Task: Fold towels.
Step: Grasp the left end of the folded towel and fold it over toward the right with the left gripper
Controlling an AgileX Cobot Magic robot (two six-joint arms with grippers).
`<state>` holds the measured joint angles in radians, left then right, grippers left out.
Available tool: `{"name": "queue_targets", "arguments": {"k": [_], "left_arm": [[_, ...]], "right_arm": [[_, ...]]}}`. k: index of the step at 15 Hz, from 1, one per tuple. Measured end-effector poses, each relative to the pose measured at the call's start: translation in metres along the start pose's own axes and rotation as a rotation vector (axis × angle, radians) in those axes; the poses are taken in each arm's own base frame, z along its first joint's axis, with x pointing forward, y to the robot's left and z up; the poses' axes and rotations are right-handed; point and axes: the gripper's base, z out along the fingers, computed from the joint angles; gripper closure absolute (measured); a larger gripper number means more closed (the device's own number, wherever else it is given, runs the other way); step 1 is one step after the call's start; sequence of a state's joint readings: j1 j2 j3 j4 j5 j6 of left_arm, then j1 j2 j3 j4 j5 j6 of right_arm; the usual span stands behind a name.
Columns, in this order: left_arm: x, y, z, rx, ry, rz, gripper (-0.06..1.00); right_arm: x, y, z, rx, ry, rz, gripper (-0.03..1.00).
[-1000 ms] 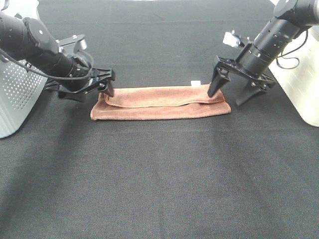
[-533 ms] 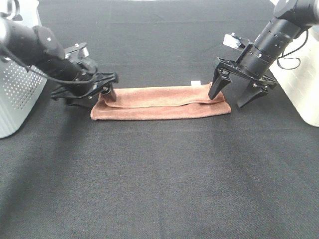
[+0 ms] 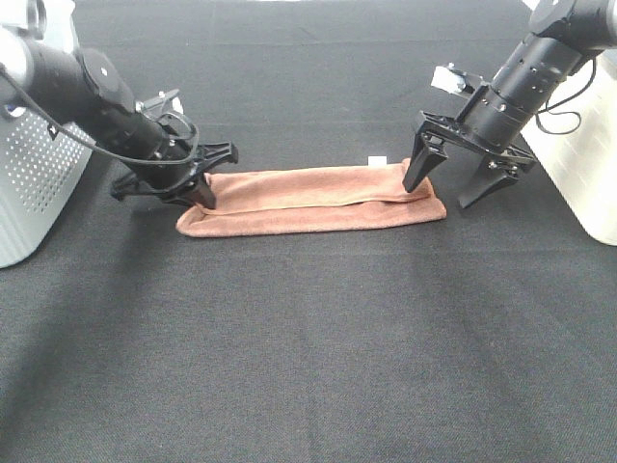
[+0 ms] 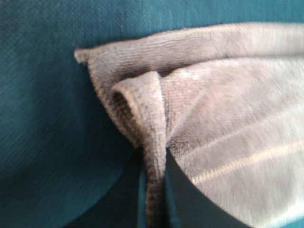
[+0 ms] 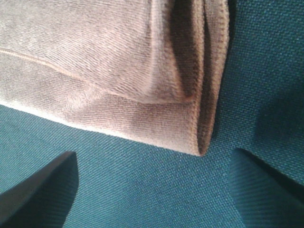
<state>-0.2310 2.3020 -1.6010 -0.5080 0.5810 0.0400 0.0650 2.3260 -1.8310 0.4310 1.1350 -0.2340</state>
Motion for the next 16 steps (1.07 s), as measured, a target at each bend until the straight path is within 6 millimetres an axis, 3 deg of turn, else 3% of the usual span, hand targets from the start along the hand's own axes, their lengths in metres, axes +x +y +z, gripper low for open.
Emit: {"name": "queue_targets", "arguments": {"k": [6,9,10,12,16], "left_arm": [[-0.020,-0.001,-0.092,-0.167,-0.044,0.115,0.91],[-0.026,-0.017,-0.112,-0.097,-0.028,0.024,0.91],[-0.026,-0.017,-0.112,-0.097,-0.028,0.024,0.91],[-0.021,-0.050,-0.111,0.065,-0.017,-0.013,0.91],[-0.002,-0.102,-0.070,0.210,-0.044,-0.048,0.91]], "right_arm": [[0.000,0.000,0.000,0.000,0.000,0.018,0.16],[0.000,0.000,0.000,0.000,0.000,0.020,0.16],[0.000,0.000,0.000,0.000,0.000,0.020,0.16],[0.000,0.001,0.000,-0.011,-0.002,0.025,0.16],[-0.001,0.003,0.000,-0.038,-0.009,0.038,0.16]]}}
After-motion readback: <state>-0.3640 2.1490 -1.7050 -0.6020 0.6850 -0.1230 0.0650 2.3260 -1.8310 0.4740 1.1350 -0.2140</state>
